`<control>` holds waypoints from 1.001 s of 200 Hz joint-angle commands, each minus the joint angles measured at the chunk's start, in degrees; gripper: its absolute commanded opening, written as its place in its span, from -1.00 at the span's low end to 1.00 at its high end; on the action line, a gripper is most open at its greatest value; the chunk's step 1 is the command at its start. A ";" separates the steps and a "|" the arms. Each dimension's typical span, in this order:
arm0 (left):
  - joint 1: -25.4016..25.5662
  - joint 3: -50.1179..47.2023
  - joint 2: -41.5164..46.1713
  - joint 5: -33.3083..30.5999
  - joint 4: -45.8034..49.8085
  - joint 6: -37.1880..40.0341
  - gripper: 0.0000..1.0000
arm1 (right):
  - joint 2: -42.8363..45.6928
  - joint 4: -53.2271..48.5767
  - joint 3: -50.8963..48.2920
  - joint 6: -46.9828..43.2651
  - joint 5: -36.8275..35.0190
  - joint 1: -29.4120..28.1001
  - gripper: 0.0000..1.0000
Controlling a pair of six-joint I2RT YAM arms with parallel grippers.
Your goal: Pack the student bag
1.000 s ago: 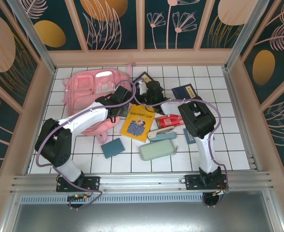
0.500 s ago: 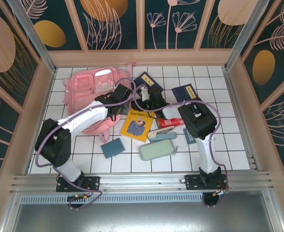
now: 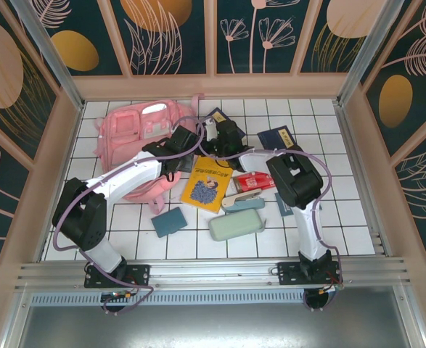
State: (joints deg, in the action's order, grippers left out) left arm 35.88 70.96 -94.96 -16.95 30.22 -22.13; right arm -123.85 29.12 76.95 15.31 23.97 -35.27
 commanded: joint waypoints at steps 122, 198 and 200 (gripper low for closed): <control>0.09 1.30 1.79 1.31 -1.70 -0.46 -1.00 | -3.27 0.44 4.27 -3.65 -5.81 -0.09 -0.79; 0.09 0.25 1.29 -1.18 -3.90 -1.68 -1.00 | 5.46 6.50 -8.06 -4.66 -3.97 -0.67 -1.00; 0.07 0.30 1.16 -1.29 -3.97 -1.73 -1.00 | 5.70 6.57 -8.53 -4.74 -3.94 -0.77 -1.00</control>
State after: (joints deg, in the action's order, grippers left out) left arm 36.14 70.83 -94.96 -15.79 30.30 -22.68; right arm -123.98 31.73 72.58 12.25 18.92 -35.73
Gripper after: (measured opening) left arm 0.062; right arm 0.052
